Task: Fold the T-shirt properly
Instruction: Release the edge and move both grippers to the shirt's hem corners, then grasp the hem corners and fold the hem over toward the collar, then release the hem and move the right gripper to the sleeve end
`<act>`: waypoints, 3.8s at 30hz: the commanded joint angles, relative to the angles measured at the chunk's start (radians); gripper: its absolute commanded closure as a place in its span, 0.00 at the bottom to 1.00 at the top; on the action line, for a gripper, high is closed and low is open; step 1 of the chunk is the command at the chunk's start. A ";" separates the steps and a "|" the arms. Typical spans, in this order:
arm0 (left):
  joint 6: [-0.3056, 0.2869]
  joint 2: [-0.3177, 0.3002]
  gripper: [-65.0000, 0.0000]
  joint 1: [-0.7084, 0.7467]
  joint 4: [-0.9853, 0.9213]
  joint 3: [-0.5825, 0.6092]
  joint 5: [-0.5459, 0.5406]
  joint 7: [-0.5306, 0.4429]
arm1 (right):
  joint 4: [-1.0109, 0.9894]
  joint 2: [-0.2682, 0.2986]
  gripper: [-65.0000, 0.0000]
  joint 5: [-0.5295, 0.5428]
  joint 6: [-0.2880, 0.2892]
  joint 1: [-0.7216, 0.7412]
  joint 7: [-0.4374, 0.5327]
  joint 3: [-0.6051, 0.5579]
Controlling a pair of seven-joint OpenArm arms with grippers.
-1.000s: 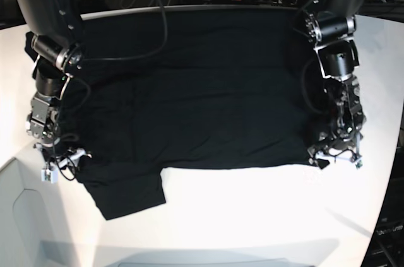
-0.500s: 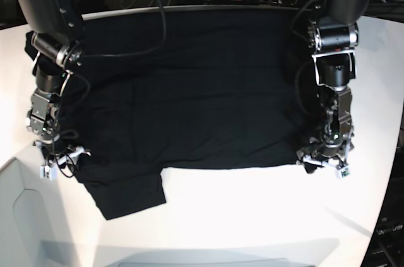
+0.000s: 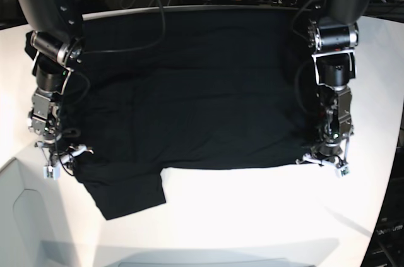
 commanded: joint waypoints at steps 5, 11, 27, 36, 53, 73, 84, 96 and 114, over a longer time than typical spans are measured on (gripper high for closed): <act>0.005 -0.009 1.00 -0.019 0.050 -0.008 -0.007 0.018 | 0.016 0.010 1.00 -0.009 0.005 0.016 -0.035 0.007; 0.006 -0.011 1.00 0.066 0.300 -0.071 -0.007 0.118 | 0.186 0.006 1.00 0.005 0.011 -0.030 -0.039 0.009; 0.005 0.011 1.00 0.305 0.723 -0.243 -0.078 0.277 | 0.671 0.004 1.00 0.293 0.072 -0.299 -0.224 0.007; 0.006 0.015 1.00 0.474 0.938 -0.339 -0.243 0.362 | 0.946 0.004 1.00 0.393 0.072 -0.526 -0.228 0.009; -0.001 0.065 1.00 0.833 1.084 -0.471 -0.489 0.352 | 1.164 -0.022 1.00 0.393 0.074 -0.798 -0.221 0.085; -0.003 0.085 1.00 0.877 1.006 -0.462 -0.487 0.360 | 1.105 -0.022 1.00 0.387 0.205 -0.914 -0.227 0.084; -0.003 0.085 1.00 0.885 1.006 -0.462 -0.487 0.362 | 1.047 -0.021 0.74 0.387 0.205 -0.906 -0.219 0.085; -0.003 0.085 1.00 0.883 1.004 -0.462 -0.487 0.362 | 1.030 -0.036 0.62 0.385 0.205 -0.787 -0.228 0.148; -0.003 0.085 1.00 0.880 1.004 -0.462 -0.487 0.362 | 0.817 0.025 0.61 0.252 0.205 -0.504 -0.228 0.156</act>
